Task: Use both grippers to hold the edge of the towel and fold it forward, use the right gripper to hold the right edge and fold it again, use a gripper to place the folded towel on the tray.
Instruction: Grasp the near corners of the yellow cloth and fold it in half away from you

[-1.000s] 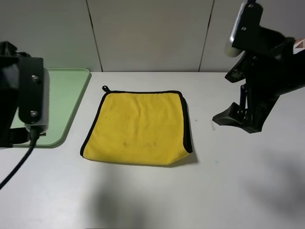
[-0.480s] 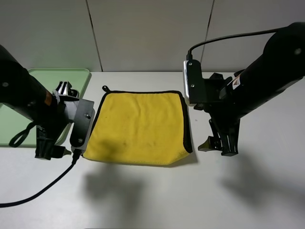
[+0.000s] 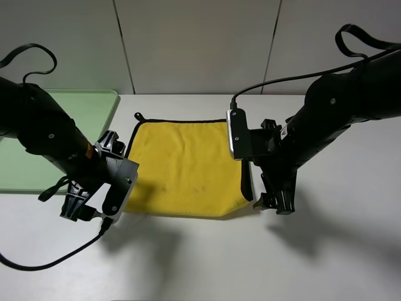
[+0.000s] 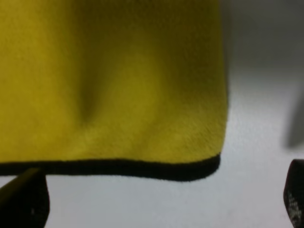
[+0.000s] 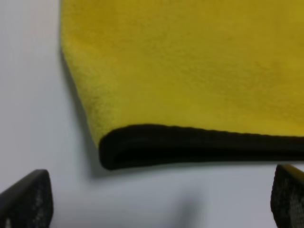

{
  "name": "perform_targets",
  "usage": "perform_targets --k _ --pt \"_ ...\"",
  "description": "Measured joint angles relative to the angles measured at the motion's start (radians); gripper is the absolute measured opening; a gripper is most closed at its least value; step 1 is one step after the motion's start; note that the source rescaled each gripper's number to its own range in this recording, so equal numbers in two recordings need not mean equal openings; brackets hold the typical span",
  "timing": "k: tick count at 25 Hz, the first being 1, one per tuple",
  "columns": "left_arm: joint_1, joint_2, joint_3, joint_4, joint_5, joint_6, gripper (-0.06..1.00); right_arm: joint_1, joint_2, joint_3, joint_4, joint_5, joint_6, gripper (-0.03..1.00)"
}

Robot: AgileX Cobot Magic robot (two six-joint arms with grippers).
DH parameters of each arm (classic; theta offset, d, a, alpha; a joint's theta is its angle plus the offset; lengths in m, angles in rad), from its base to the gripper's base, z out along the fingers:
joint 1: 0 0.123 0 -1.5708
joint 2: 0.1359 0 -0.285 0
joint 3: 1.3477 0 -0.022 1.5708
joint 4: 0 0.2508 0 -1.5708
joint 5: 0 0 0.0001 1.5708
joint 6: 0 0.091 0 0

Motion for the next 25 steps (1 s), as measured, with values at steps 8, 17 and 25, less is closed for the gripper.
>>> perform_targets --k 8,17,25 --pt "0.000 0.026 -0.001 0.000 -0.043 0.084 0.99 0.000 0.077 -0.001 0.001 -0.045 -0.002 1.00" --pt "-0.004 0.107 -0.013 0.003 -0.049 0.142 0.98 0.000 0.102 -0.001 0.001 -0.078 -0.003 1.00" --pt "-0.004 0.109 -0.013 0.003 -0.048 0.145 0.98 0.000 0.106 -0.001 0.012 -0.099 -0.004 1.00"
